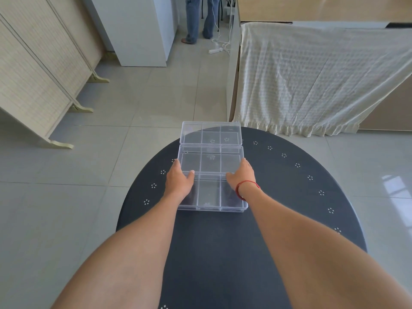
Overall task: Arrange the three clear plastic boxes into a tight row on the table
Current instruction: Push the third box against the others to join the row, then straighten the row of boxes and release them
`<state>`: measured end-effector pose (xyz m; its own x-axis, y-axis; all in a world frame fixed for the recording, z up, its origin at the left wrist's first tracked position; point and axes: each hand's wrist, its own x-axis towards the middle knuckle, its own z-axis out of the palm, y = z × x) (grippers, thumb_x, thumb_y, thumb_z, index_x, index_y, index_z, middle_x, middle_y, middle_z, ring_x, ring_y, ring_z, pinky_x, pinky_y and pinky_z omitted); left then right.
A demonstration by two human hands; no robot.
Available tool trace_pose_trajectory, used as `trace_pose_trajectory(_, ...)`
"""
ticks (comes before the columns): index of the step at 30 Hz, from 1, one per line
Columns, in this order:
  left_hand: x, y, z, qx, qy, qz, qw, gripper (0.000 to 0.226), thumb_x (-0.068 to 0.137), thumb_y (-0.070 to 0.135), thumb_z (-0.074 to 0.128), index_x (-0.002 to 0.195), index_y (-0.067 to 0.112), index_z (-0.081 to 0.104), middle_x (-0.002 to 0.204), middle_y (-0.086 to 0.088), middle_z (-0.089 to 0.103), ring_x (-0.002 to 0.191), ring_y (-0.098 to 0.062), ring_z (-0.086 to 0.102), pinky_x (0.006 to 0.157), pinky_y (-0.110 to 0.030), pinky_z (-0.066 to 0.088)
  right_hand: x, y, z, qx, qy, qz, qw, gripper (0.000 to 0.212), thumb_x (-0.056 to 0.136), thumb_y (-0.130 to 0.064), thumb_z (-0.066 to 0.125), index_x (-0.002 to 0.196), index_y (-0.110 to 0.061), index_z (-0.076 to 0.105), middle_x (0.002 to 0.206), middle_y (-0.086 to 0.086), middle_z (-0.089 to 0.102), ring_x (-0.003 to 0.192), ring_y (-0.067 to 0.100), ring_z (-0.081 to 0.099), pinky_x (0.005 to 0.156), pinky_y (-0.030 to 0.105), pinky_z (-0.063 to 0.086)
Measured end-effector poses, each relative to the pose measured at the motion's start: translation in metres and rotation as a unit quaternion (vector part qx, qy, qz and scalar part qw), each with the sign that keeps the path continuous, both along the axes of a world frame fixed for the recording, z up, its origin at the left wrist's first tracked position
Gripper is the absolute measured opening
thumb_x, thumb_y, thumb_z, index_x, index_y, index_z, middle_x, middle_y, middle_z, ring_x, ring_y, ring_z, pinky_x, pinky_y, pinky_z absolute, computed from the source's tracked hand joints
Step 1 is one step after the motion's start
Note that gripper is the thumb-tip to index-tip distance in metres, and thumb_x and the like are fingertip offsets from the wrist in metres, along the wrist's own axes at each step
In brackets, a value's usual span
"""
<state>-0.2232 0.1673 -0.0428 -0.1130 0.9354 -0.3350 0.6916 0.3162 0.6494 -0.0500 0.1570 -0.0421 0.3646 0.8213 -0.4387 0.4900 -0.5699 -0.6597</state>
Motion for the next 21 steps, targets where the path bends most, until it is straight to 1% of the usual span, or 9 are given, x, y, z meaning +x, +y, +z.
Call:
trace_pose_trajectory(2, -0.001, 0.0, 0.001, -0.004, -0.002, -0.001, 1.0, 0.07, 0.098, 0.029, 0.051, 0.154, 0.008, 0.014, 0.161, -0.008, 0.021, 0.148, -0.025, 0.019, 0.118, -0.037, 0.022, 0.001, 0.0, 0.002, -0.006, -0.001, 0.01, 1.0, 0.062, 0.087, -0.011, 0.06, 0.143, -0.002, 0.035, 0.15, 0.011, 0.04, 0.13, 0.031, 0.049, 0.108, 0.04, 0.044)
trace_pose_trajectory(3, -0.001, -0.001, 0.002, -0.005, -0.003, -0.002, 1.0, 0.071, 0.098, 0.03, 0.051, 0.154, 0.009, 0.013, 0.161, -0.008, 0.018, 0.149, -0.025, 0.018, 0.118, -0.038, 0.022, 0.001, -0.001, 0.003, -0.008, -0.006, 0.016, 1.0, 0.062, 0.089, -0.012, 0.059, 0.144, -0.002, 0.033, 0.152, 0.011, 0.037, 0.134, 0.03, 0.045, 0.11, 0.039, 0.042)
trace_pose_trajectory(5, 0.0, -0.003, 0.005, 0.004, 0.001, -0.001, 1.0, 0.074, 0.097, 0.034, 0.05, 0.155, 0.012, 0.009, 0.163, -0.005, 0.01, 0.15, -0.025, 0.013, 0.119, -0.04, 0.019, 0.004, -0.002, 0.007, -0.006, -0.031, 0.027, 0.999, 0.065, 0.092, -0.014, 0.056, 0.147, -0.001, 0.026, 0.156, 0.012, 0.028, 0.143, 0.028, 0.031, 0.116, 0.037, 0.032)
trace_pose_trajectory(7, 0.006, -0.006, 0.013, 0.035, 0.022, -0.003, 0.999, 0.073, 0.097, 0.038, 0.048, 0.155, 0.014, 0.009, 0.164, -0.004, 0.007, 0.151, -0.023, 0.01, 0.12, -0.04, 0.017, 0.009, -0.007, 0.013, 0.003, -0.056, 0.031, 0.998, 0.064, 0.093, -0.017, 0.053, 0.147, 0.001, 0.024, 0.155, 0.012, 0.028, 0.145, 0.027, 0.026, 0.116, 0.038, 0.029)
trace_pose_trajectory(11, 0.04, -0.021, 0.032, 0.089, 0.073, -0.068, 0.991, 0.066, 0.099, 0.039, 0.042, 0.154, 0.012, 0.017, 0.163, -0.004, 0.013, 0.151, -0.018, 0.01, 0.121, -0.038, 0.017, 0.037, -0.027, 0.03, 0.016, -0.082, 0.042, 0.996, 0.06, 0.093, -0.021, 0.052, 0.143, 0.003, 0.03, 0.151, 0.014, 0.032, 0.142, 0.028, 0.029, 0.115, 0.043, 0.032)
trace_pose_trajectory(14, 0.084, -0.042, 0.044, 0.096, 0.071, -0.119, 0.986, 0.062, 0.1, 0.038, 0.041, 0.153, 0.012, 0.022, 0.162, -0.003, 0.016, 0.151, -0.018, 0.01, 0.119, -0.039, 0.018, 0.071, -0.052, 0.045, 0.027, -0.115, 0.044, 0.992, 0.057, 0.095, -0.022, 0.051, 0.143, 0.0, 0.031, 0.153, 0.012, 0.029, 0.143, 0.028, 0.028, 0.112, 0.045, 0.032)
trace_pose_trajectory(17, 0.131, -0.067, 0.049, 0.111, 0.063, -0.17, 0.977, 0.057, 0.1, 0.036, 0.04, 0.149, 0.008, 0.029, 0.161, -0.006, 0.022, 0.15, -0.018, 0.014, 0.118, -0.036, 0.02, 0.106, -0.086, 0.047, 0.022, -0.137, 0.035, 0.99, 0.057, 0.095, -0.024, 0.05, 0.144, -0.001, 0.031, 0.154, 0.011, 0.029, 0.143, 0.028, 0.029, 0.111, 0.047, 0.033)
trace_pose_trajectory(20, 0.172, -0.093, 0.039, 0.101, 0.063, -0.213, 0.97, 0.058, 0.101, 0.035, 0.039, 0.151, 0.008, 0.026, 0.162, -0.008, 0.019, 0.151, -0.02, 0.01, 0.12, -0.035, 0.015, 0.137, -0.125, 0.036, -0.001, -0.157, 0.039, 0.987, 0.049, 0.095, -0.024, 0.049, 0.137, -0.002, 0.039, 0.152, 0.013, 0.032, 0.141, 0.03, 0.031, 0.109, 0.047, 0.034)
trace_pose_trajectory(21, 0.182, -0.101, 0.033, 0.096, 0.067, -0.228, 0.967, 0.058, 0.101, 0.035, 0.038, 0.151, 0.008, 0.026, 0.162, -0.008, 0.018, 0.151, -0.021, 0.01, 0.12, -0.036, 0.015, 0.145, -0.137, 0.03, -0.013, -0.167, 0.05, 0.985, 0.05, 0.095, -0.025, 0.049, 0.138, -0.002, 0.038, 0.154, 0.013, 0.029, 0.143, 0.03, 0.029, 0.11, 0.047, 0.033)
